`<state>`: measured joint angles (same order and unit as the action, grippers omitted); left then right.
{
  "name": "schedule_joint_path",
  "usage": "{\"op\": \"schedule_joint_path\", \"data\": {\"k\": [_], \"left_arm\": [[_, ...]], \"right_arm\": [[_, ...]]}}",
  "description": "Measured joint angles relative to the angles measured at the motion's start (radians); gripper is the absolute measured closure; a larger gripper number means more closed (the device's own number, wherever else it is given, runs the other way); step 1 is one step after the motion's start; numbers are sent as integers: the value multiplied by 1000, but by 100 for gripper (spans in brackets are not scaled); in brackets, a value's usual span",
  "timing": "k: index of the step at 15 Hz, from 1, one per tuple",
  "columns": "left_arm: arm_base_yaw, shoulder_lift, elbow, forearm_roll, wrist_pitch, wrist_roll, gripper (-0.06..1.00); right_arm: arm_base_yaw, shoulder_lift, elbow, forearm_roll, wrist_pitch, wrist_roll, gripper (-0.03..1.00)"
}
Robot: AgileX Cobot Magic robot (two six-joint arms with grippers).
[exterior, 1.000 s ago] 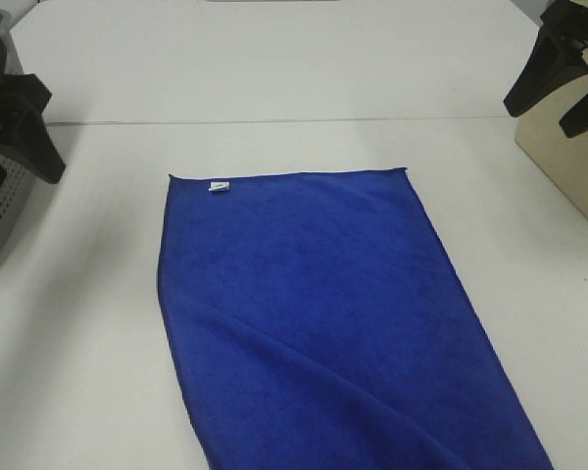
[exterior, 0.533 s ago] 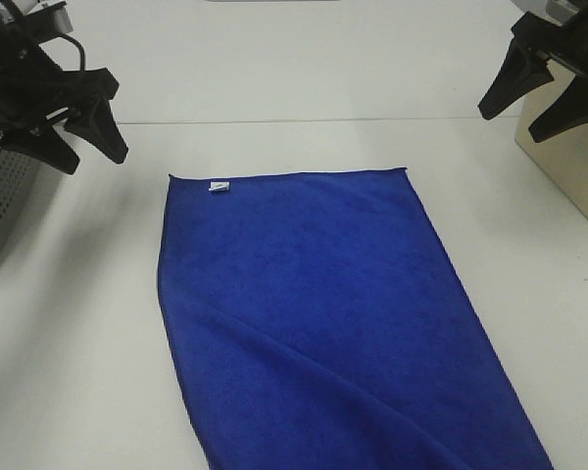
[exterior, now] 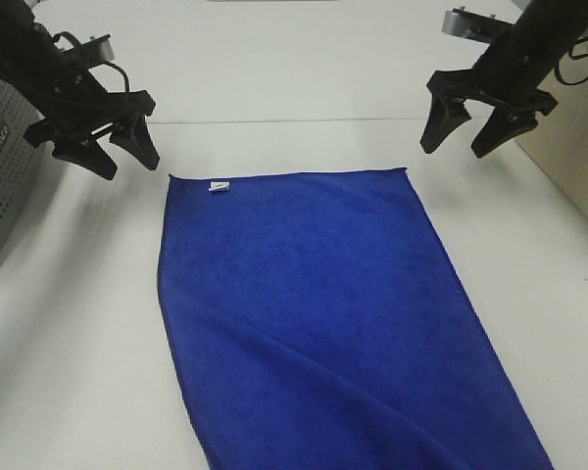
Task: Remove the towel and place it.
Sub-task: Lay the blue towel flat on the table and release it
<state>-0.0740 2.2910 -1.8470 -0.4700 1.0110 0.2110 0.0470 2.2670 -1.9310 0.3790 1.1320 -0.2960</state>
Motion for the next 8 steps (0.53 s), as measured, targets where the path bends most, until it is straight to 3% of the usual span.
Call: {"op": "schedule_joint_path", "data": {"k": [8], "left_arm": [[0,135,-122,-9,-33,0,33]], "right_arm": [[22,144,-94,-29,-72,14,20]]}}
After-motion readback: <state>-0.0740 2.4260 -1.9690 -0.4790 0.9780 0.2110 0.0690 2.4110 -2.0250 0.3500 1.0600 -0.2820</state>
